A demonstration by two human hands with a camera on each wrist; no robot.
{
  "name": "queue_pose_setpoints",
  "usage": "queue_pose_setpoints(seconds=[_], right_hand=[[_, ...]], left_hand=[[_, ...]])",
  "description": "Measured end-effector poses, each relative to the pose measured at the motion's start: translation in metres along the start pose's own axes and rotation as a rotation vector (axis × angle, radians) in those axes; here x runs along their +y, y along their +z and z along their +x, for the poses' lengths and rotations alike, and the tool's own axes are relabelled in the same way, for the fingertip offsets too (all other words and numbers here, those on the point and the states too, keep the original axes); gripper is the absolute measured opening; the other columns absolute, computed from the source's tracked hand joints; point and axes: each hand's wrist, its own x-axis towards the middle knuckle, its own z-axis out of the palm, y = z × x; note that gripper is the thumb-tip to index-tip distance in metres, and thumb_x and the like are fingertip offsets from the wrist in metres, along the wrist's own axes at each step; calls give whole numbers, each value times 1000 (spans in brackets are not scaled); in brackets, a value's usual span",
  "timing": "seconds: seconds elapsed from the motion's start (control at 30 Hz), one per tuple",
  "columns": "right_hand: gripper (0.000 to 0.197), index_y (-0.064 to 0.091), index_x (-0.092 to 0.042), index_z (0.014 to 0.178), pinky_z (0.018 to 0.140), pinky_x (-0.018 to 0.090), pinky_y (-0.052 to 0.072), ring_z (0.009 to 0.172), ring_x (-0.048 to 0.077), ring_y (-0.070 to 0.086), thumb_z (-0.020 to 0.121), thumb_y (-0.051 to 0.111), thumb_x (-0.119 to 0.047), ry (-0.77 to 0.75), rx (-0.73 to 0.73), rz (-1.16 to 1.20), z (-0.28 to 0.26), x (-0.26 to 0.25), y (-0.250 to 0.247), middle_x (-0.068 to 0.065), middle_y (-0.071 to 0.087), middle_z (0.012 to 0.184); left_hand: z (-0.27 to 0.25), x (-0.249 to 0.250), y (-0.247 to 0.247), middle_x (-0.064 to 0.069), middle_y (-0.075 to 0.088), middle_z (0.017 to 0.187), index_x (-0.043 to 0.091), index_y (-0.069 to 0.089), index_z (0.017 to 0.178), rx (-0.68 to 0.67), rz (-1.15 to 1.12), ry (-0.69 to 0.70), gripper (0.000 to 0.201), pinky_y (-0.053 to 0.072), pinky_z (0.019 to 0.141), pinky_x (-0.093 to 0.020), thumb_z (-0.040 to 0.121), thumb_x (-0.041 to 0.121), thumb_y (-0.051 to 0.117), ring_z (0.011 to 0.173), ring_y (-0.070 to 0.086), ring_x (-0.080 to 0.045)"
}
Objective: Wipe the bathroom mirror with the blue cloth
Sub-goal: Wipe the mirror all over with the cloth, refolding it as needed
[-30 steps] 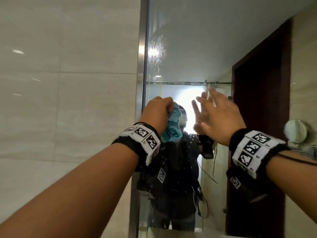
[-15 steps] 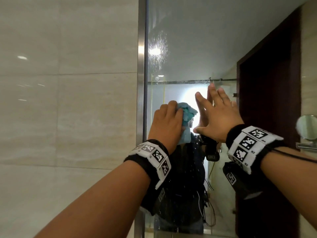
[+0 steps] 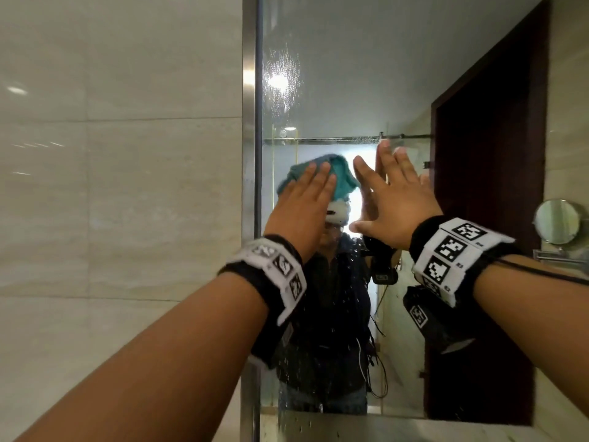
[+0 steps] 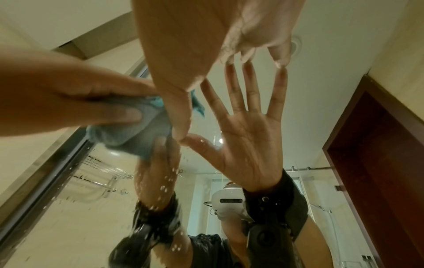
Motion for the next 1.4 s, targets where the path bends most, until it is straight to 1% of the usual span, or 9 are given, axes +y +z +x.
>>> queue_pose_setpoints(seconds=[0.17, 0.3, 0.5, 0.6, 0.7, 0.9, 1.1, 1.3, 1.4], right_hand=[[103, -13, -39, 145, 113, 54, 3, 141, 22, -22, 78, 64, -53, -5, -3, 1, -2, 3, 3, -2, -32, 151], [101, -11, -39, 146, 113, 55, 3, 141, 22, -22, 78, 63, -55, -6, 6, 11, -2, 2, 3, -2, -30, 152], [102, -11, -39, 146, 113, 54, 2, 142, 23, -20, 78, 63, -54, -3, 17, 0, -2, 3, 5, -2, -30, 152], [101, -10, -39, 146, 113, 55, 3, 142, 22, -20, 79, 65, -49, -8, 16, 8, -2, 3, 5, -2, -30, 152], [101, -11, -38, 146, 113, 57, 5, 141, 24, -20, 79, 65, -46, -10, -3, -1, -2, 3, 4, -1, -30, 152], [102, -10, -40, 146, 113, 55, 4, 142, 22, -20, 78, 66, -51, -7, 22, 12, -2, 4, 5, -3, -30, 152], [98, -11, -38, 146, 113, 58, 5, 141, 24, -20, 81, 61, -47, -8, -7, 13, -3, 1, 1, 0, -29, 152], [117, -22, -41, 142, 109, 58, 1, 140, 29, -22, 69, 67, -63, 124, -10, 57, -28, 10, -3, 2, -31, 151], [122, -23, -44, 140, 109, 60, 7, 139, 28, -26, 68, 74, -55, 192, -122, 70, -41, 23, 5, -1, -39, 147]], left_hand=[[3, -8, 3, -5, -16, 158, 13, -8, 150, -4, 2, 21, 74, 8, 119, -45, 97, 34, 39, 145, -14, -22], [-15, -13, 12, -4, -21, 157, 14, -14, 149, -104, 119, 120, 77, 10, 119, -40, 98, 16, 43, 145, -15, -21], [13, -21, -21, -4, 1, 159, 18, 6, 152, 95, -17, -14, 69, 14, 118, -40, 96, 18, 48, 146, 3, -22], [-3, -4, 1, -6, -3, 159, 14, 4, 151, 36, -53, 82, 67, 3, 119, -36, 98, 15, 44, 146, -4, -23], [-25, 9, 27, -1, -8, 159, 19, 0, 151, -87, -17, 195, 72, 7, 119, -38, 96, 12, 46, 146, -9, -19], [10, -12, -17, -8, -5, 159, 14, 4, 151, 104, -151, -62, 72, -3, 116, -31, 95, 14, 50, 146, -6, -24], [-30, 21, 25, -2, -18, 157, 17, -9, 150, -102, -38, 151, 80, 4, 120, -39, 94, 4, 47, 144, -15, -20], [-20, 5, 6, -4, -14, 158, 16, -6, 151, -68, -140, 25, 79, -4, 118, -37, 94, 8, 49, 145, -12, -20], [-15, -2, -1, -8, -15, 157, 12, -6, 150, 31, -214, -95, 82, -12, 111, -29, 92, 3, 50, 145, -13, -22]])
